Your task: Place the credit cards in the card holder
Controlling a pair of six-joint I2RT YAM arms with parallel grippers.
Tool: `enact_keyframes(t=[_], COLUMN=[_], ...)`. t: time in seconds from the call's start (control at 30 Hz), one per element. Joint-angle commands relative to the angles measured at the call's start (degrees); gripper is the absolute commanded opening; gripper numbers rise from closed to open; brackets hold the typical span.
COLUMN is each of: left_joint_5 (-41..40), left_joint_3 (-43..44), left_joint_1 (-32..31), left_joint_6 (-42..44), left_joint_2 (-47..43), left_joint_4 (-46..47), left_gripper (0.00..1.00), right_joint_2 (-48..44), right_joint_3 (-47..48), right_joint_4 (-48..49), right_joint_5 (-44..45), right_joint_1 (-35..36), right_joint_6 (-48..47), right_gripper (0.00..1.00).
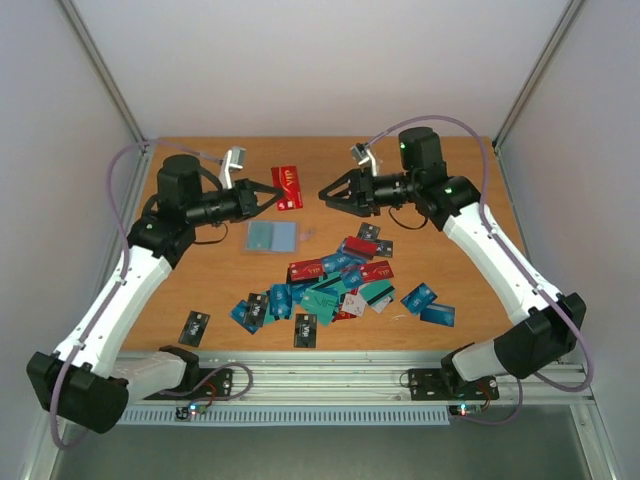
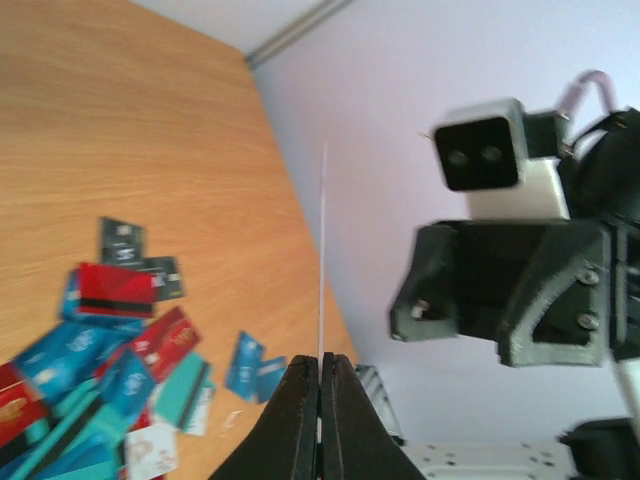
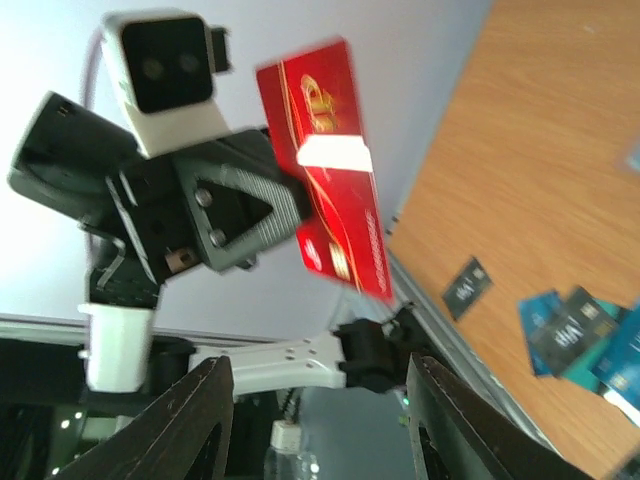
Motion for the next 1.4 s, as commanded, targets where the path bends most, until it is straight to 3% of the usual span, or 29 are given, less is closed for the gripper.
enact_keyframes(t=[0.0, 0.3, 0.8, 1.0, 1.37], left_joint_5=[1.12, 2.1, -1.09, -2.38, -2.28], left_joint_3=[-6.16, -15.88, -17.45, -15.58, -14.86], left_joint_1=[5.6, 14.03, 16.54, 16.84, 17.87], left_joint_6=[6.46, 7.67, 12.59, 16.21, 19.73], left_joint_2=[0.24, 5.91, 21.23, 26.03, 32.22], left_joint_4=[-1.89, 8.47, 21.08, 19.22, 20.12], left_gripper=[0.0, 0.0, 0.0, 0.0, 0.0], right_joint_2=[3.16, 12.09, 31.52, 37.22, 45.69], right_joint_3=[-0.21, -1.56, 7.96, 10.35, 14.31], right_joint_4=[-11.47, -9.24, -7.39, -8.22, -5.36], right_joint_5=[5.03, 9.68, 9.6, 13.06, 11.36], right_joint_1=[0.3, 2.01, 5.92, 6.58, 7.29], right_joint_6=[-7.12, -6.57, -9.22, -7.58, -5.58], right_gripper=[0.48, 0.41, 0.36, 0.31, 0.3])
